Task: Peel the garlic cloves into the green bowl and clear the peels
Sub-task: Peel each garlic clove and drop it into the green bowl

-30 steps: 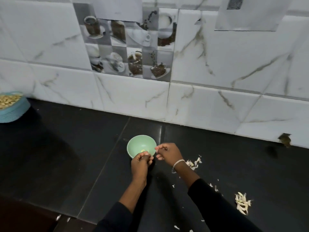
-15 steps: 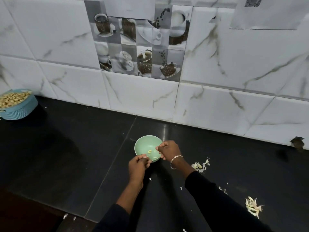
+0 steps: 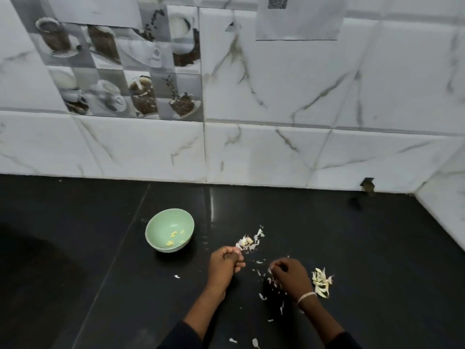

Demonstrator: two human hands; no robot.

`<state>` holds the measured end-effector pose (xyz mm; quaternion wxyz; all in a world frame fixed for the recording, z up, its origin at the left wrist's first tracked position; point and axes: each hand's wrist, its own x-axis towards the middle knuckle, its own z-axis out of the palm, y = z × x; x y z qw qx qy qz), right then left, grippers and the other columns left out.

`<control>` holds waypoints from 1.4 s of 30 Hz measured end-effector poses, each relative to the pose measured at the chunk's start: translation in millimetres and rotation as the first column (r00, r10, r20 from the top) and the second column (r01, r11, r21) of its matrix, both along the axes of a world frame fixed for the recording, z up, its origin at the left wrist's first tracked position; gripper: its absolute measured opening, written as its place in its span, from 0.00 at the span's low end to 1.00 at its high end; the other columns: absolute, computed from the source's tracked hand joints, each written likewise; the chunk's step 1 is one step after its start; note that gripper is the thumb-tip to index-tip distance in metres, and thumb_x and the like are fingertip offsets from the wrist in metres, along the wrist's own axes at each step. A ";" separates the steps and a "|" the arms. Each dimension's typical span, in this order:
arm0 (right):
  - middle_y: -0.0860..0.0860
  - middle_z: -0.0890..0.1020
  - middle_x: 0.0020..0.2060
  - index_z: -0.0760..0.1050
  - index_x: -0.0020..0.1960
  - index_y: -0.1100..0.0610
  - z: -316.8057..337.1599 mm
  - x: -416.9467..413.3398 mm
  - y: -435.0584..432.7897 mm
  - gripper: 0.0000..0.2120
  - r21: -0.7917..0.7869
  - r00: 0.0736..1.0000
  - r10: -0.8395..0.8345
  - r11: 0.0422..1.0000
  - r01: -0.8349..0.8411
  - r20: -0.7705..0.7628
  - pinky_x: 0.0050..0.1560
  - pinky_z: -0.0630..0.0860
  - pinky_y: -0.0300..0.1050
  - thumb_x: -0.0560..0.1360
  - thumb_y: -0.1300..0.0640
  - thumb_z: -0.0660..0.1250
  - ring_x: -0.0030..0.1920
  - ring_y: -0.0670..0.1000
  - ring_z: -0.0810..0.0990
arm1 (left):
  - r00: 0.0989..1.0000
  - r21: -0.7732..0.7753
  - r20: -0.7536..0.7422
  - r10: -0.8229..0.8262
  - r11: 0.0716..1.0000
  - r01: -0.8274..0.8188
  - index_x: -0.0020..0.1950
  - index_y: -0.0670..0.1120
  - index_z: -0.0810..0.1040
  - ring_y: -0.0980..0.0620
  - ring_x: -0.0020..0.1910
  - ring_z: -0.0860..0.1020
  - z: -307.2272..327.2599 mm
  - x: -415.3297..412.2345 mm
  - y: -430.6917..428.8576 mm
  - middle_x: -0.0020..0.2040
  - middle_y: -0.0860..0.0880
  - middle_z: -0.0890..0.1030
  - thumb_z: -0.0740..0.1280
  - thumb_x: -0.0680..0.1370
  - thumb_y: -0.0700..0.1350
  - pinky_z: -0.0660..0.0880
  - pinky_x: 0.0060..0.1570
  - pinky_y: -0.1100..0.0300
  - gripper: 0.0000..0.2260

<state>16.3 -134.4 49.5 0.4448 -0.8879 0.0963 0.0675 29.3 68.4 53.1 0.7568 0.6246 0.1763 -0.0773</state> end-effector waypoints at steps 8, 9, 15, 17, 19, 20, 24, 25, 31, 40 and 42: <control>0.49 0.79 0.48 0.81 0.46 0.52 -16.6 -5.2 -98.4 0.04 -0.267 0.969 -0.237 0.931 0.247 0.070 0.49 0.73 0.44 0.75 0.59 0.68 0.47 0.51 0.79 | 0.992 0.040 -0.009 -0.127 0.991 0.128 0.50 0.37 0.80 0.50 0.36 0.81 2.0 -3.9 -62.3 0.38 0.44 0.82 0.65 0.81 0.36 0.76 0.36 0.61 0.04; 0.50 0.77 0.49 0.80 0.48 0.54 -17.1 -5.4 -104.4 0.04 -0.294 0.966 -0.247 0.921 0.257 0.069 0.47 0.71 0.44 0.76 0.60 0.67 0.46 0.51 0.78 | 0.990 0.046 -0.007 -0.140 0.989 0.140 0.51 0.37 0.80 0.50 0.36 0.81 2.6 -5.1 -68.0 0.38 0.44 0.82 0.65 0.81 0.35 0.76 0.36 0.61 0.04; 0.54 0.78 0.43 0.72 0.33 0.53 -26.2 1.4 -126.8 0.11 -0.377 0.966 -0.254 0.900 0.220 -0.043 0.41 0.70 0.44 0.74 0.58 0.66 0.39 0.52 0.74 | 0.990 0.065 -0.012 -0.137 0.988 0.138 0.49 0.38 0.80 0.51 0.34 0.80 2.7 -11.4 -82.9 0.37 0.44 0.82 0.65 0.80 0.34 0.74 0.33 0.64 0.04; 0.55 0.81 0.42 0.70 0.31 0.53 -32.9 6.2 -132.7 0.12 -0.380 0.959 -0.272 0.898 0.223 -0.079 0.40 0.69 0.42 0.73 0.57 0.66 0.38 0.52 0.75 | 0.991 0.064 -0.019 -0.134 0.989 0.135 0.48 0.38 0.80 0.51 0.34 0.79 1.6 -12.4 -84.1 0.37 0.43 0.81 0.65 0.80 0.34 0.74 0.32 0.64 0.04; 0.51 0.82 0.44 0.76 0.38 0.51 -29.8 9.8 -133.8 0.06 -0.351 0.961 -0.261 0.912 0.213 -0.093 0.43 0.69 0.41 0.74 0.56 0.68 0.44 0.53 0.78 | 0.991 0.061 -0.024 -0.130 0.989 0.131 0.48 0.38 0.80 0.50 0.34 0.79 0.4 -13.3 -84.8 0.37 0.43 0.81 0.65 0.80 0.35 0.73 0.33 0.63 0.04; 0.49 0.81 0.45 0.79 0.43 0.51 -27.0 10.8 -134.2 0.03 -0.333 0.962 -0.255 0.919 0.212 -0.093 0.45 0.69 0.41 0.74 0.57 0.69 0.47 0.53 0.80 | 0.992 0.060 -0.027 -0.127 0.990 0.128 0.48 0.38 0.80 0.50 0.34 0.79 -0.2 -13.5 -84.7 0.37 0.43 0.81 0.65 0.80 0.35 0.74 0.33 0.63 0.04; 0.50 0.84 0.40 0.80 0.39 0.54 -24.6 15.7 -138.2 0.07 -0.273 0.944 -0.304 0.926 0.261 -0.130 0.46 0.78 0.44 0.73 0.61 0.66 0.44 0.53 0.83 | 0.992 0.067 -0.032 -0.119 0.990 0.121 0.48 0.37 0.80 0.49 0.35 0.80 -3.4 -13.2 -82.2 0.38 0.42 0.82 0.66 0.80 0.35 0.75 0.34 0.62 0.04; 0.51 0.85 0.38 0.80 0.36 0.54 -25.2 15.6 -139.9 0.09 -0.260 0.941 -0.309 0.928 0.267 -0.137 0.46 0.80 0.46 0.73 0.62 0.65 0.42 0.53 0.83 | 0.993 0.068 -0.030 -0.117 0.991 0.119 0.49 0.37 0.80 0.49 0.35 0.80 -3.2 -13.2 -81.8 0.38 0.42 0.82 0.66 0.80 0.35 0.75 0.34 0.63 0.04; 0.48 0.85 0.31 0.82 0.31 0.56 -10.3 8.3 -141.1 0.12 -0.117 0.948 -0.312 0.945 0.304 -0.060 0.42 0.79 0.41 0.70 0.66 0.66 0.37 0.48 0.84 | 0.993 0.108 0.004 -0.115 0.988 0.114 0.50 0.35 0.80 0.53 0.32 0.79 1.3 -14.1 -76.8 0.37 0.42 0.82 0.67 0.80 0.34 0.75 0.31 0.65 0.03; 0.57 0.86 0.36 0.80 0.46 0.66 39.4 -5.2 -67.3 0.01 0.646 0.939 -0.340 0.707 0.288 -0.047 0.31 0.75 0.37 0.75 0.69 0.70 0.31 0.48 0.80 | 0.939 0.213 0.148 -0.311 0.937 0.277 0.53 0.43 0.81 0.51 0.37 0.85 19.9 -16.2 -95.1 0.39 0.46 0.85 0.75 0.75 0.37 0.81 0.41 0.60 0.08; 0.56 0.85 0.35 0.80 0.47 0.66 42.4 -5.5 -51.8 0.02 0.709 0.941 -0.327 0.644 0.288 -0.086 0.30 0.74 0.37 0.75 0.70 0.70 0.30 0.47 0.79 | 0.930 0.276 0.186 -0.317 0.925 0.260 0.53 0.47 0.82 0.51 0.41 0.86 22.8 -17.9 -96.7 0.41 0.48 0.86 0.76 0.73 0.38 0.82 0.46 0.59 0.10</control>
